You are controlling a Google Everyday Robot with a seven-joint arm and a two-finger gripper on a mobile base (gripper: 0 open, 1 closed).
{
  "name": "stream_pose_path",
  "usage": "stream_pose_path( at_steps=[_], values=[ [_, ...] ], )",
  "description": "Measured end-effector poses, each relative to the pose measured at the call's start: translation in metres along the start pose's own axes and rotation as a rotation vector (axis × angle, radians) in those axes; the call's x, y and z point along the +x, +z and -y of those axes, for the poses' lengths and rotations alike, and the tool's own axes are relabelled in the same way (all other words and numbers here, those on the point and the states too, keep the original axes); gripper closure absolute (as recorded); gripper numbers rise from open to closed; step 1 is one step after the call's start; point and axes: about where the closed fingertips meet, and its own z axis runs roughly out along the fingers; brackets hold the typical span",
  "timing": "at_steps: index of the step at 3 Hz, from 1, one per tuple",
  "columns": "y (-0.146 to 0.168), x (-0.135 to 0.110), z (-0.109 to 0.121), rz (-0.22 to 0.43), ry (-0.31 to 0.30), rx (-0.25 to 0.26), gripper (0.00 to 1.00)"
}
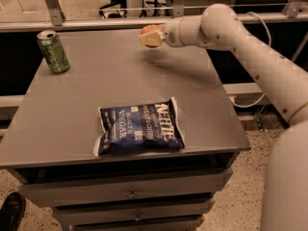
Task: Move apple near blue chip bag
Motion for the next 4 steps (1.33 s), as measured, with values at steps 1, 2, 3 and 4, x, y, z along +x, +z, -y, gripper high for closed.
stream_pose_path(
  at_steps=[1,2,3,4],
  values=[
    [-0.076,0.009,-0.015,-0.004,-0.067,-0.108,1.00],
    [-0.130,0.038,-0.027,-0.033,-0.118,-0.169,1.00],
    [-0.185,0.083,-0.048,-0.039,-0.163,-0.253,1.00],
    [-0.206,0.110,-0.061,-0.036,-0.178,-0.305,1.00]
  ],
)
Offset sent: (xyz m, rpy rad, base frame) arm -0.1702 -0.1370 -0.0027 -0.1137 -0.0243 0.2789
